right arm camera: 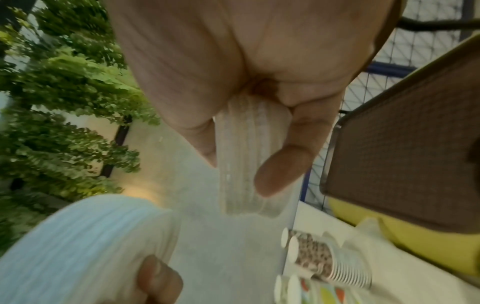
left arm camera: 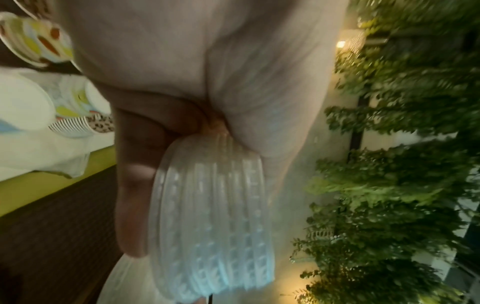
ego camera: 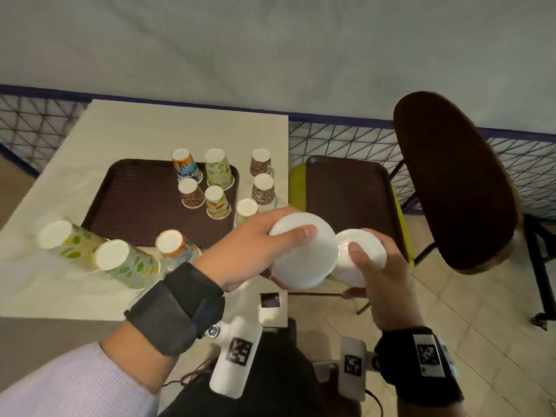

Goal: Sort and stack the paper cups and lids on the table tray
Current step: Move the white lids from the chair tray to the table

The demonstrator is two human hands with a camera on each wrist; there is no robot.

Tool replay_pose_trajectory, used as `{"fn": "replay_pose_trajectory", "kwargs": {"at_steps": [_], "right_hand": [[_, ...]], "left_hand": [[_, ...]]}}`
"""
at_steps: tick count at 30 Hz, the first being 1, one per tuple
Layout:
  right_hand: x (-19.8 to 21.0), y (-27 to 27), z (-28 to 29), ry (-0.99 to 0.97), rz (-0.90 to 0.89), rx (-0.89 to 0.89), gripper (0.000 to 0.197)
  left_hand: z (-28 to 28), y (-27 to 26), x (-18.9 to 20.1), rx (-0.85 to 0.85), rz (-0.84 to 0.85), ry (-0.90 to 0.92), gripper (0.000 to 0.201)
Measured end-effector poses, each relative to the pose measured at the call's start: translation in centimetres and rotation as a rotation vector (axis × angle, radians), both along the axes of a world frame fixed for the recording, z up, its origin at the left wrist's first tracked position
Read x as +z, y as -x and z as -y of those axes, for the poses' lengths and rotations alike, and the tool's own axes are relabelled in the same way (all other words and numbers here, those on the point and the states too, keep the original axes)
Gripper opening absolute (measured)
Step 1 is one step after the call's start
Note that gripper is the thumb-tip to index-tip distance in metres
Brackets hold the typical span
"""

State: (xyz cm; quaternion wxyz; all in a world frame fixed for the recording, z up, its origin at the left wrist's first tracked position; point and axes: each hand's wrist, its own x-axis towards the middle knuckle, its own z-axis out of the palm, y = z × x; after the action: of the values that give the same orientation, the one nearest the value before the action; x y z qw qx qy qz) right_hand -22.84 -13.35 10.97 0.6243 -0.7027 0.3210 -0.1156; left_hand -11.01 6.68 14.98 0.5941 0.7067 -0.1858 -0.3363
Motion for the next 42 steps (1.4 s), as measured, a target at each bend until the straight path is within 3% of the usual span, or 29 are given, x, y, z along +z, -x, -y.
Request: {"fn": "replay_pose_trajectory", "kwargs": {"at_steps": [10,14,19,24,25,28,30,36,42], "right_hand": [[3.8,-0.5,-10.5,-0.163,0.158,0.300,0.022],[5.0,-2.5,-12.8,-0.222,0.171,0.381,0.024],[7.4,-7.4,-14.9,-0.266,0.166,0.574,0.024],[9.9,-13.9,-18.6,-0.243,0.186,0.675,0.038],[10.3,-14.9,-19.4,-0.274,0.189,0.682,0.036],[11.6,-17.3,-22.4,-0.364,0.205,0.665,0.028],[12.0,-18.6,-24.6,-0.387,0.226,0.671,0.030],[11.4,-21.5,-31.9,-0.409,0.244,0.692,0.039],[10.0,-24.1,-42.1,-0.447,0.271,0.611,0.038]], "left_hand": [[-14.7,2.4,2.8,0.185,-0.159,0.090,0.024],[-19.9,1.8,4.0,0.275,-0.172,0.136,0.043],[-25.9,-0.2,5.8,0.448,-0.159,0.163,0.049],[-31.6,-2.4,7.7,0.743,-0.049,0.139,0.101],[-32.8,-2.7,7.9,0.809,-0.034,0.158,0.100],[-36.5,-3.7,8.0,1.013,-0.020,0.207,0.055],[-39.3,-4.4,7.8,1.120,-0.016,0.216,0.043],[-47.6,-6.9,5.7,1.214,0.006,0.195,0.041],[-54.0,-13.1,0.0,1.285,-0.096,0.122,0.044]]}}
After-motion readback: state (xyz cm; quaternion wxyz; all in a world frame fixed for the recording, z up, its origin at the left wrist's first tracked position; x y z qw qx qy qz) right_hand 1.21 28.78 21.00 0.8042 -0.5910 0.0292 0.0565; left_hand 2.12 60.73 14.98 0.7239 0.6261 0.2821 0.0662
